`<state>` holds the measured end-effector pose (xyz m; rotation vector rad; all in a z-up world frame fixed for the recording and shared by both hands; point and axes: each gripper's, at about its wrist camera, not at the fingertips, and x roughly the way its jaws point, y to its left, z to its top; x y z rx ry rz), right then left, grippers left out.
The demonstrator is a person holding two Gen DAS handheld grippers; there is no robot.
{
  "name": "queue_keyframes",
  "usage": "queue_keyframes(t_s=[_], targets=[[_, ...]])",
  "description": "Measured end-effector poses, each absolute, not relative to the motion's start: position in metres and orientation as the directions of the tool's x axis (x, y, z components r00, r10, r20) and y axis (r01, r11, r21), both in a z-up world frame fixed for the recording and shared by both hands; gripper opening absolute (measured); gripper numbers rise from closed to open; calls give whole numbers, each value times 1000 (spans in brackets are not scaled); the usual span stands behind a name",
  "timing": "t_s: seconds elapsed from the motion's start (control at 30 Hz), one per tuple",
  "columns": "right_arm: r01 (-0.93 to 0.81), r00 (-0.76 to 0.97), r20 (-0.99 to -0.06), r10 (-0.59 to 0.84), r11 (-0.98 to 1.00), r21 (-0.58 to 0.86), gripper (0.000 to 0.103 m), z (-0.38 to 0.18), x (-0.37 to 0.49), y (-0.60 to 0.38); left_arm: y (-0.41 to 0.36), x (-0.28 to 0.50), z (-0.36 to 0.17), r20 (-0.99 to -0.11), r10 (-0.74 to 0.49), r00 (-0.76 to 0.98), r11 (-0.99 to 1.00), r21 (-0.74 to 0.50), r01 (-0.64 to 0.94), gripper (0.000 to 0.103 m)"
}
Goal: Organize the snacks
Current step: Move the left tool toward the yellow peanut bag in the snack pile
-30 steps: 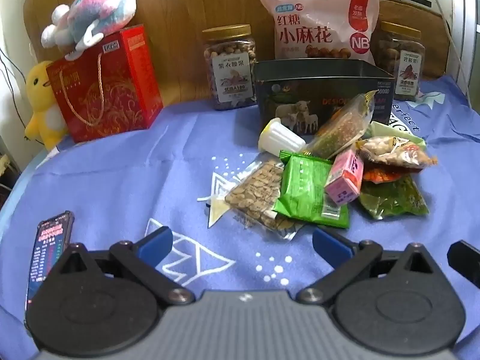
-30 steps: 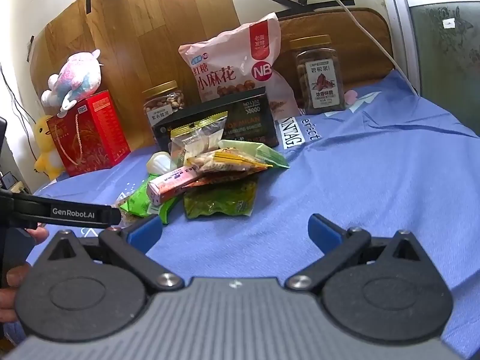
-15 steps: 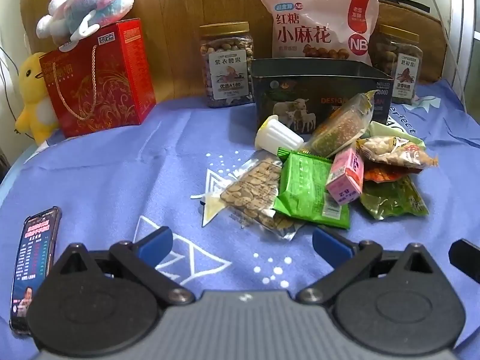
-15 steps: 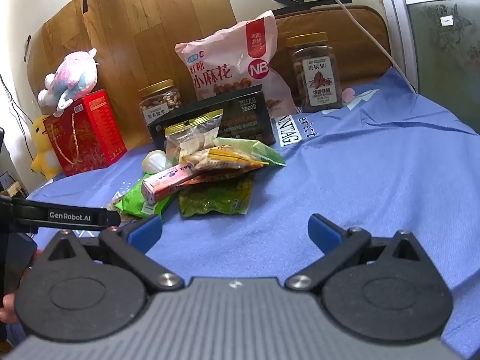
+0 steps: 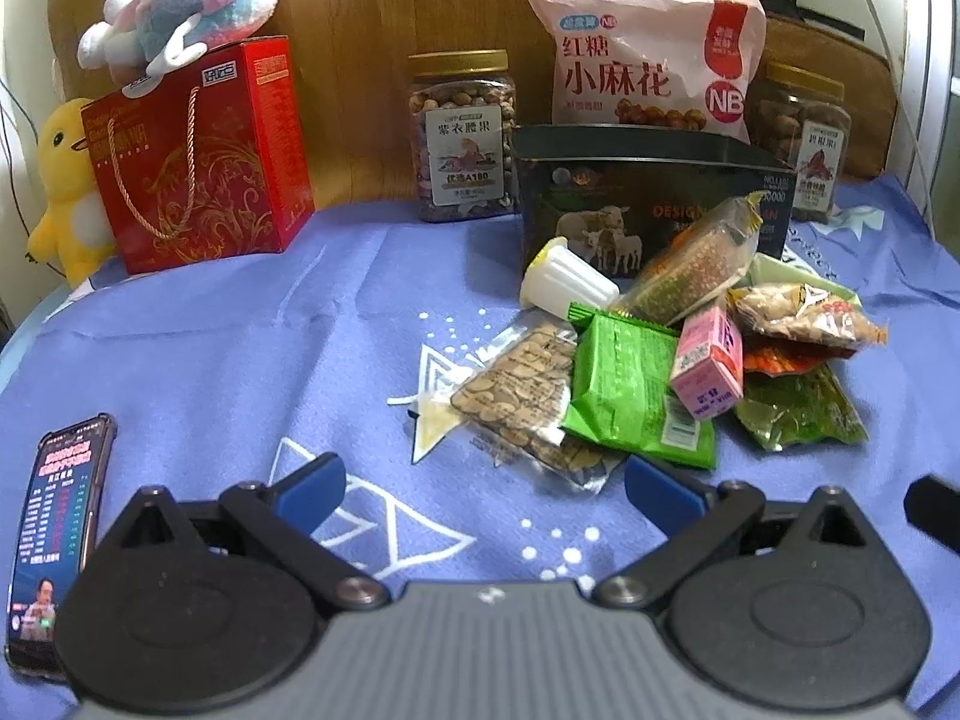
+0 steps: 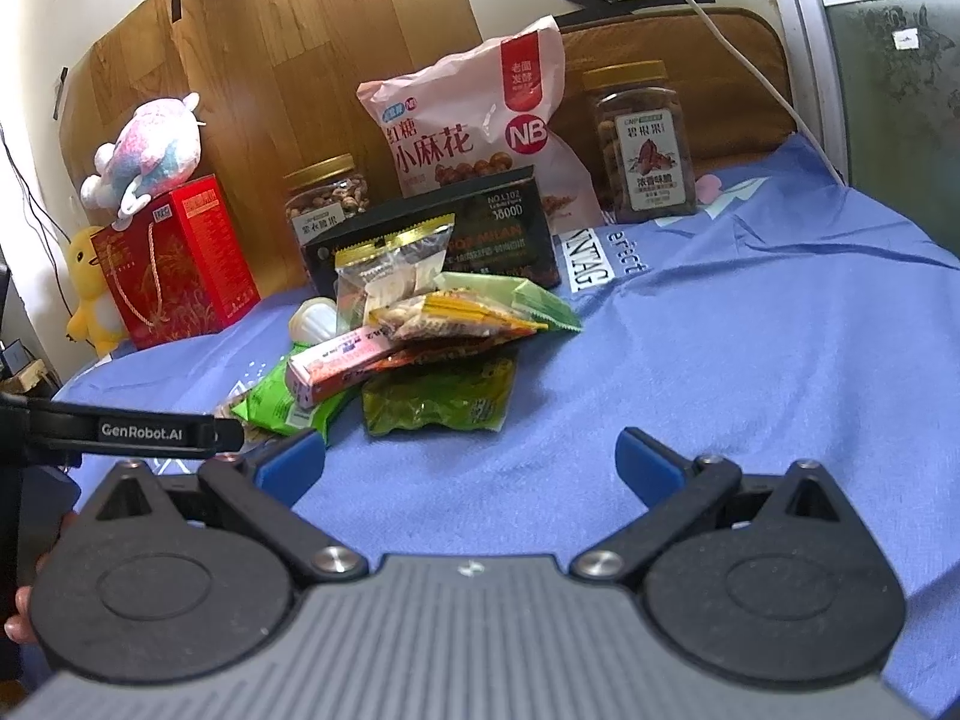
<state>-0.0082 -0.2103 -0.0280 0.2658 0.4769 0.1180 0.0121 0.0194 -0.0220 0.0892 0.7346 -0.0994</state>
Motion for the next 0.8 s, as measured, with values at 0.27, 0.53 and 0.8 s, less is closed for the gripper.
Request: queue_keyframes(t_s=[0.27,0.53,0.8], targets=[[-86,891,-426,155,980,177,72,-19,17,-208,38,12,-28,-674,-85,734,995,-14,102,99],[-111,897,-411,161,983,143,72,-12,49,-204,57,15,-35,-665,-149,731,989,-95,116,98],[-124,876,-453,166,985,122,32,-20,55,-205,39,14,-39,-635,-225,739,970,-70,235,98]])
